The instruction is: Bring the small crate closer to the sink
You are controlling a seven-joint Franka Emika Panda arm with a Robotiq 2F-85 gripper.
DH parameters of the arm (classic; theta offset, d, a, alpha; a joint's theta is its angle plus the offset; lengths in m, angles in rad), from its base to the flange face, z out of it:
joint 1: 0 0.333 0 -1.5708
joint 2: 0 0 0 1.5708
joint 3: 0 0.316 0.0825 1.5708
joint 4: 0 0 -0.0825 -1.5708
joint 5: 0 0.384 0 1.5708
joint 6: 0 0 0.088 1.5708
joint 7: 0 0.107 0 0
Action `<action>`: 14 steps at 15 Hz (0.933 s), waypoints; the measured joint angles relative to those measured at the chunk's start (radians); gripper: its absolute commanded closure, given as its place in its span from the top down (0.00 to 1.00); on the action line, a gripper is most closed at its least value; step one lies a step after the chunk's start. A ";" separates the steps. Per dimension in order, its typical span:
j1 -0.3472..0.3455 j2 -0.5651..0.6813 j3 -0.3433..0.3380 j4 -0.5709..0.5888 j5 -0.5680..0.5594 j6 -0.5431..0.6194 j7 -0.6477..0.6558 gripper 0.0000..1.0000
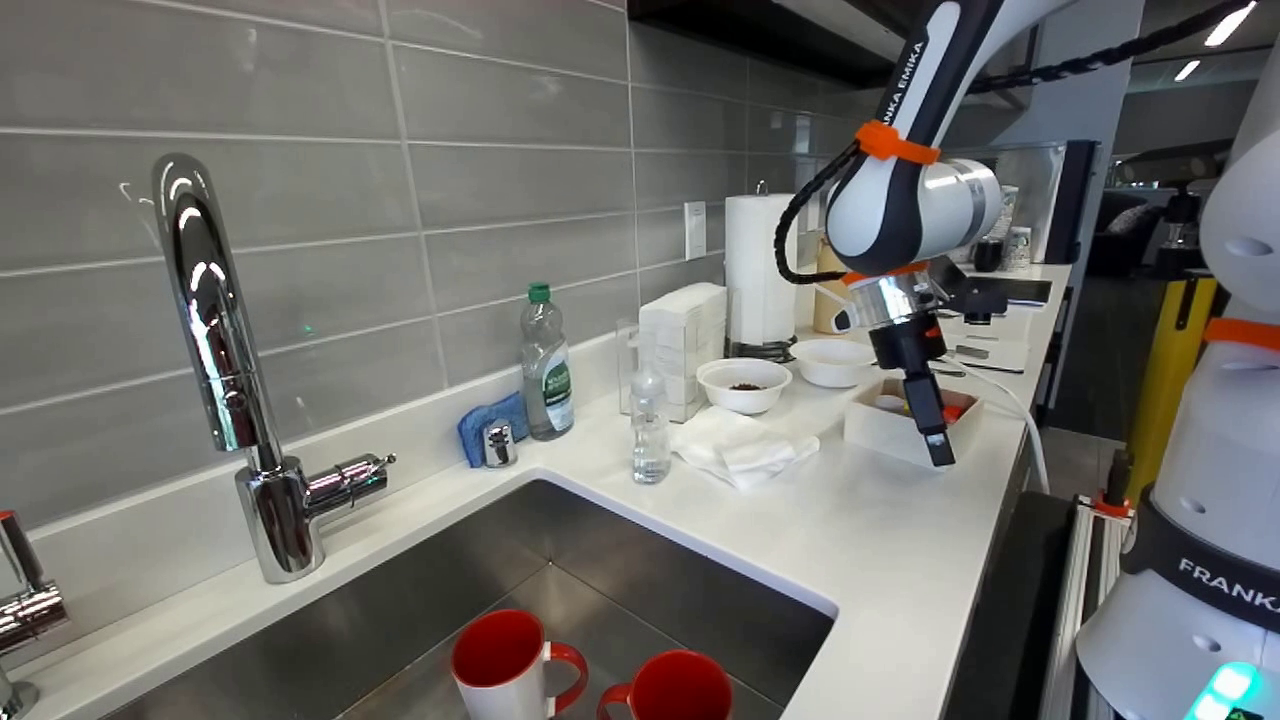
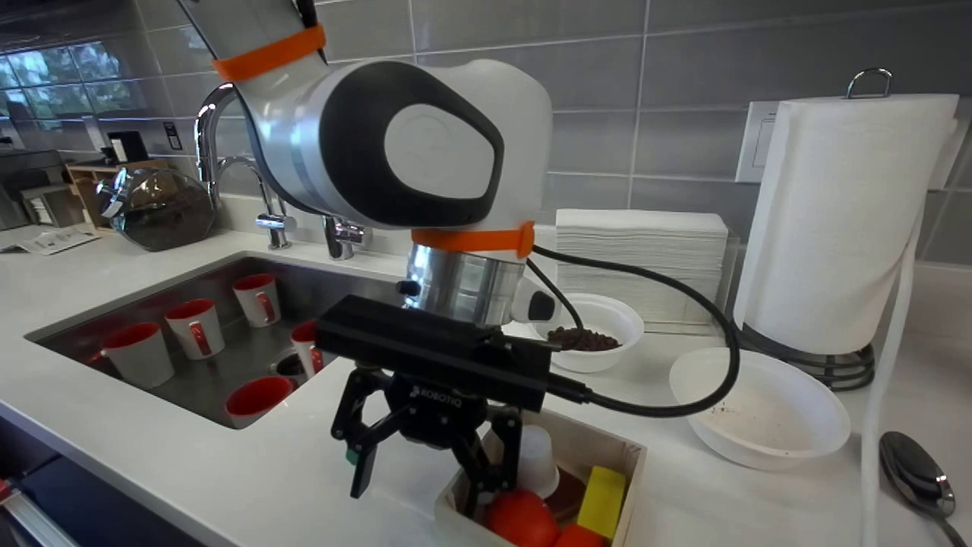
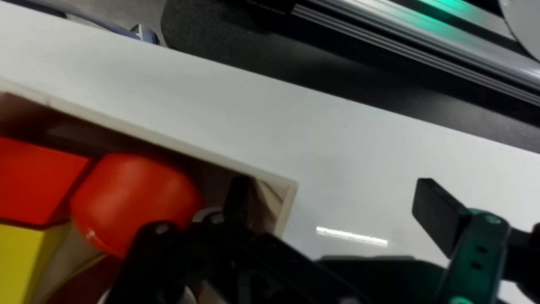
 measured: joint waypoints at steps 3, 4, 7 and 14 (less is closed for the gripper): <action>0.013 0.025 0.028 0.000 0.038 0.000 -0.032 1.00; 0.020 0.031 0.040 0.000 0.047 0.000 -0.041 1.00; 0.041 0.041 0.075 0.000 0.061 0.000 -0.052 1.00; 0.103 0.040 0.158 0.003 0.109 -0.021 -0.055 1.00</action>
